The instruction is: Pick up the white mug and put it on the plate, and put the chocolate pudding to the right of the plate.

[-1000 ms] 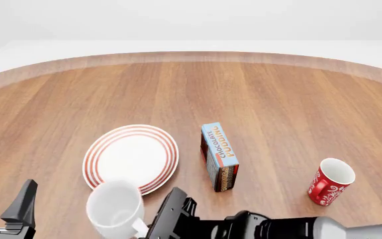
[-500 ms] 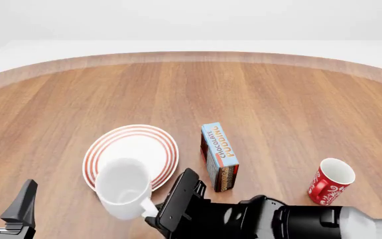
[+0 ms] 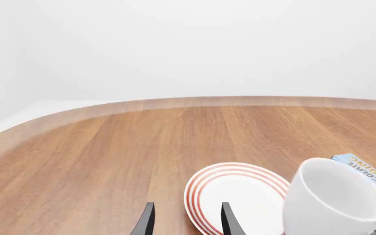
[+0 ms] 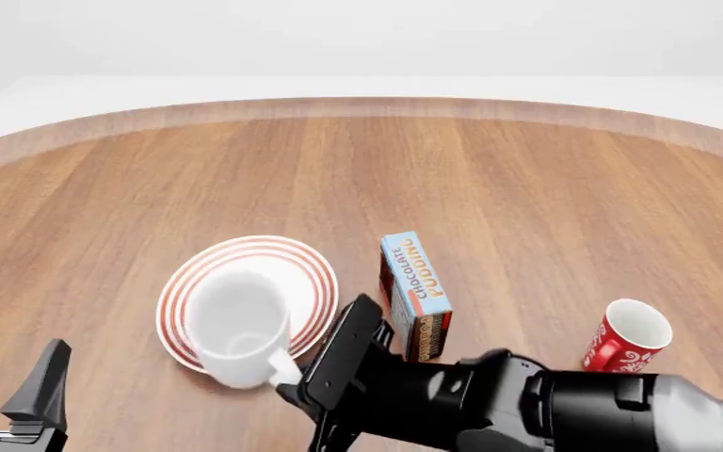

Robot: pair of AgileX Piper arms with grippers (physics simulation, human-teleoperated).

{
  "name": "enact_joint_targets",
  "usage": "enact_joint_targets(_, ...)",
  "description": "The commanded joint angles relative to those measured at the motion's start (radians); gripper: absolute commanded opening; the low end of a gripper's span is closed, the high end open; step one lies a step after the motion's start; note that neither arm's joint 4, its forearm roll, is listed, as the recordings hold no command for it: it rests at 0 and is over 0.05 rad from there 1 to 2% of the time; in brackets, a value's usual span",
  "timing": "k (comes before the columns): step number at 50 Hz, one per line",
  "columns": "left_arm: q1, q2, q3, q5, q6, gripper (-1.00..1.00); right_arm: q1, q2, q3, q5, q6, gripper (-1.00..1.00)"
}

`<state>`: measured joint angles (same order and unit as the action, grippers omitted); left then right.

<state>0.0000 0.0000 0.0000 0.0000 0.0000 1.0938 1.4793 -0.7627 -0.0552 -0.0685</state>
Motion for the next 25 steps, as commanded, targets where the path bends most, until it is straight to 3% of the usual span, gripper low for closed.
enact_joint_targets(1, 0.000, 0.000, 0.000, 0.000, 0.000, 1.00, -0.017, 0.009, -0.024, -0.001, 0.001, -1.00)
enact_joint_targets(25, 0.000, 0.000, 0.000, 0.000, 0.000, 1.00, -0.082, 0.024, -0.050, -0.029, -0.012, -1.00)
